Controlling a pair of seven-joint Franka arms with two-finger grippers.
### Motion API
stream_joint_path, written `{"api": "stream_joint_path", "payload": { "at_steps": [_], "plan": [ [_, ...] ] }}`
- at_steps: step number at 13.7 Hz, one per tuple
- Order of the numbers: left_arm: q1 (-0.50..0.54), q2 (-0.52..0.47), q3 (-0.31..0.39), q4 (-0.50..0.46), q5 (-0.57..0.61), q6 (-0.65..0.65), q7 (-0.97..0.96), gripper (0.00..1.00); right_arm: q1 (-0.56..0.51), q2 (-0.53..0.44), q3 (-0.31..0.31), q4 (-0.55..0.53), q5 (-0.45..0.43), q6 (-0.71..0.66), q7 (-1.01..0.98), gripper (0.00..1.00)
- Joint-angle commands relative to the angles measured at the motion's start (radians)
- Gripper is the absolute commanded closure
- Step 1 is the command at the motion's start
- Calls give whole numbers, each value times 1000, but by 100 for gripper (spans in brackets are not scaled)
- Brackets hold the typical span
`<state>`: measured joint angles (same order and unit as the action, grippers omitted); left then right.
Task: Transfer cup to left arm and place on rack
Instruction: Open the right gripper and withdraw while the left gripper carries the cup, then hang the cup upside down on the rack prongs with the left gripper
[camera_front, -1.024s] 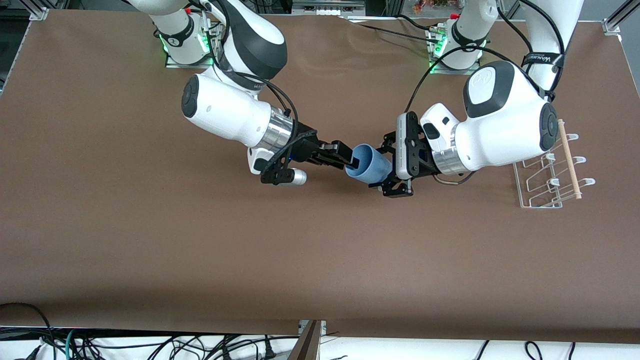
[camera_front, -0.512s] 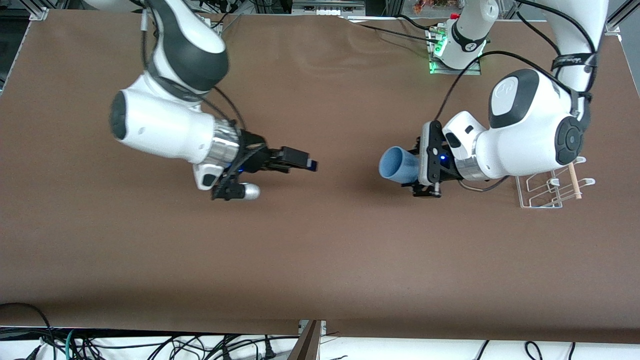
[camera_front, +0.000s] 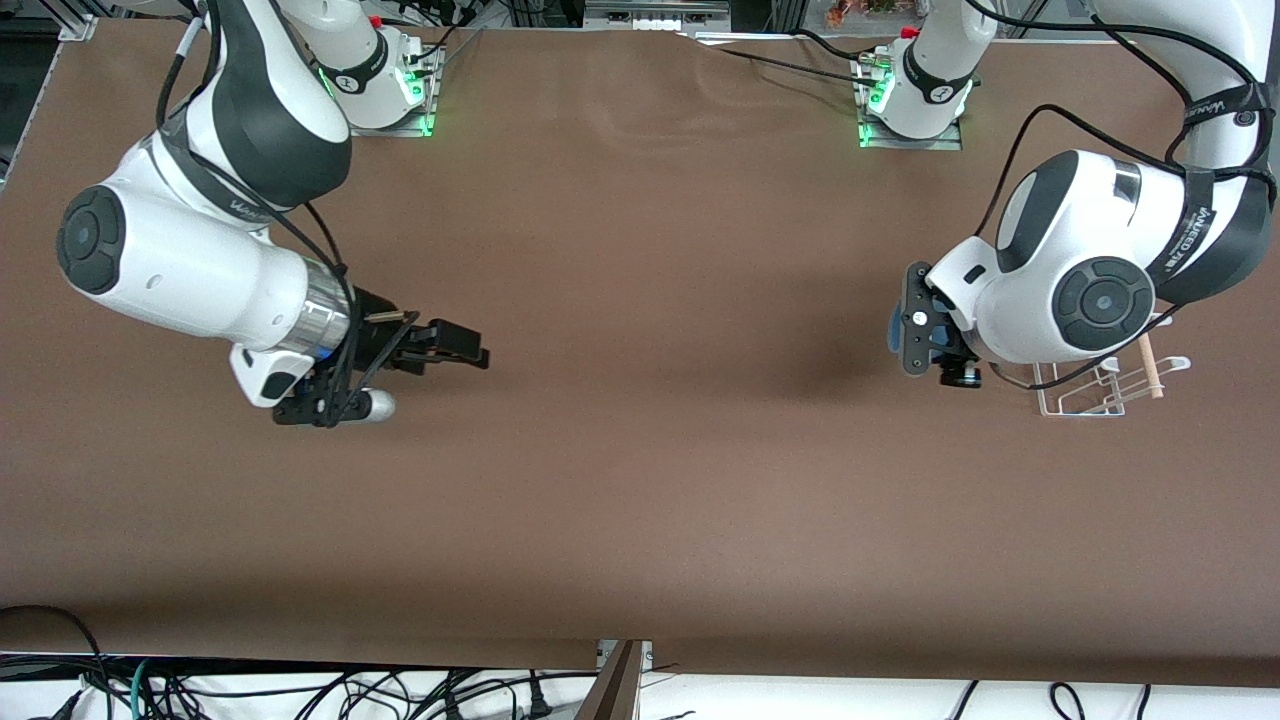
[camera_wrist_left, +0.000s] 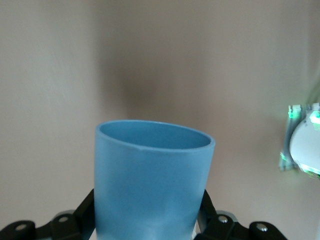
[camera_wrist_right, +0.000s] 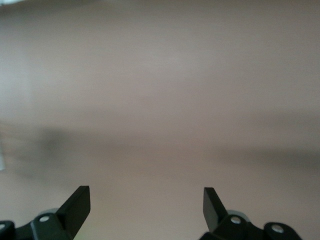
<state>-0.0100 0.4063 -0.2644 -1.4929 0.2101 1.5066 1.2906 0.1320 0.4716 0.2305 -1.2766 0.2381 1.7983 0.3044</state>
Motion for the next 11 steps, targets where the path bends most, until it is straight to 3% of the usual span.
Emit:
{"api": "stream_joint_path", "payload": {
  "at_steps": [1,4,7,9,11],
  "plan": [
    [-5,19,19,7,153,-69,-60,92,3,-51,-61,-15,-106,-86,-46,0],
    [-7,20,62,5,317,-143,-152,92,1,-85,-126,-20,-207,-174,-126,0],
    [-47,51,62,5,559,-277,-243,92,-40,-172,-131,-88,-302,-186,-142,0],
    [-59,81,62,2,650,-351,-334,93,-52,-237,-129,-134,-330,-186,-139,0],
    [-76,121,62,3,666,-435,-527,93,-72,-313,-129,-217,-330,-178,-140,0]
  ]
}}
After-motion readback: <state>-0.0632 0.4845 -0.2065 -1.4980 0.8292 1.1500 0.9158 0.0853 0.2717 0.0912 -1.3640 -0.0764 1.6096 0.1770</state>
